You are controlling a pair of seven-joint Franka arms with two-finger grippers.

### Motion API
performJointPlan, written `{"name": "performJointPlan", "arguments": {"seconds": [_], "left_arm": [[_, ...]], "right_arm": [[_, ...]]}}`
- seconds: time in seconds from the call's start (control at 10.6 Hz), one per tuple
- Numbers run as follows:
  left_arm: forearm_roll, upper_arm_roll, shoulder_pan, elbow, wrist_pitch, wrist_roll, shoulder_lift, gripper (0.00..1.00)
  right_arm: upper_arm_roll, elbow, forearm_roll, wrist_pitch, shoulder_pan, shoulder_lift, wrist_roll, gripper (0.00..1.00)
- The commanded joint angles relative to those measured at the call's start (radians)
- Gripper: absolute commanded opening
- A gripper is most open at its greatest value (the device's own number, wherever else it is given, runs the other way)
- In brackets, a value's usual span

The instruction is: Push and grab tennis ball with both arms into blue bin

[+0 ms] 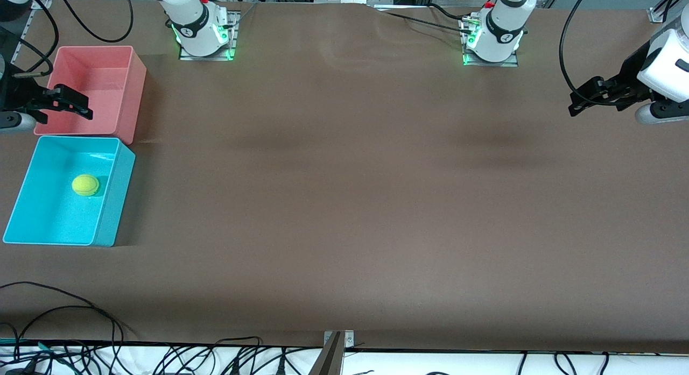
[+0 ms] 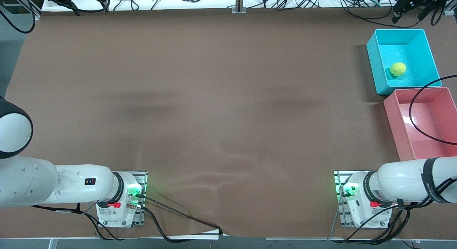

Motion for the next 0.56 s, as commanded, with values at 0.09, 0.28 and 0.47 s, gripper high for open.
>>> {"name": "performJointPlan", "arguments": {"seconds": [0.09,0.28,0.47], "left_arm": [[-0.012,-0.005,0.007,0.031,-0.018,0.001,0.015,1.00],[-0.012,-0.005,0.007,0.031,-0.016,0.001,0.015,1.00],[-0.012,-0.005,0.007,0.031,-0.018,0.001,0.015,1.00]], "right_arm": [[0.009,0.055,-0.013,-0.019,-0.025,-0.020,0.007,1.00],[0.007,0.057,-0.013,-0.019,-0.027,-0.012,0.009,1.00],[0.009,0.056,-0.007,-0.019,-0.025,-0.012,0.012,1.00]]}}
